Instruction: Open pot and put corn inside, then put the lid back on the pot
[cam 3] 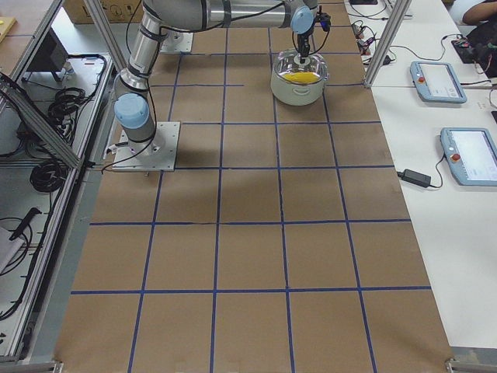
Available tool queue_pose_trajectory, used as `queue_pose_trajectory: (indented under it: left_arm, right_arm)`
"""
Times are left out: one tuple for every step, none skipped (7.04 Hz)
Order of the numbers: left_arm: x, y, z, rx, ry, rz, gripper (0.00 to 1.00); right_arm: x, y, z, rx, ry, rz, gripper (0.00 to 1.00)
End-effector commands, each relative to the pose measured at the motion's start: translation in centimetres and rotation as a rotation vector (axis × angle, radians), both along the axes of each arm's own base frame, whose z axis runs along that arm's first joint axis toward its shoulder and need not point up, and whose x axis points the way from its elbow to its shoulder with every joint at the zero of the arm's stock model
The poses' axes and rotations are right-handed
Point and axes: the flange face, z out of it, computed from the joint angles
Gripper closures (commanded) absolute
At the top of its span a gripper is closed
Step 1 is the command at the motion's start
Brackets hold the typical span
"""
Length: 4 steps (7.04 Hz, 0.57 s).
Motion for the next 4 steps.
queue_pose_trajectory:
  left_arm:
    - [0.0, 0.0, 0.0, 0.000, 0.000, 0.000, 0.00]
    - [0.0, 0.0, 0.0, 0.000, 0.000, 0.000, 0.00]
    - [0.0, 0.1, 0.1, -0.002, 0.000, 0.000, 0.00]
    - [0.0, 0.1, 0.1, -0.002, 0.000, 0.000, 0.00]
  right_arm:
    - [-6.3, -2.7, 3.7, 0.044, -0.025, -0.051, 0.00]
    - [-7.1, -2.4, 5.3, 0.053, -0.023, -0.039, 0.00]
    - [-8.8, -3.0, 5.6, 0.055, -0.040, -0.042, 0.00]
    - [-10.6, -2.1, 7.1, 0.049, -0.063, -0.039, 0.00]
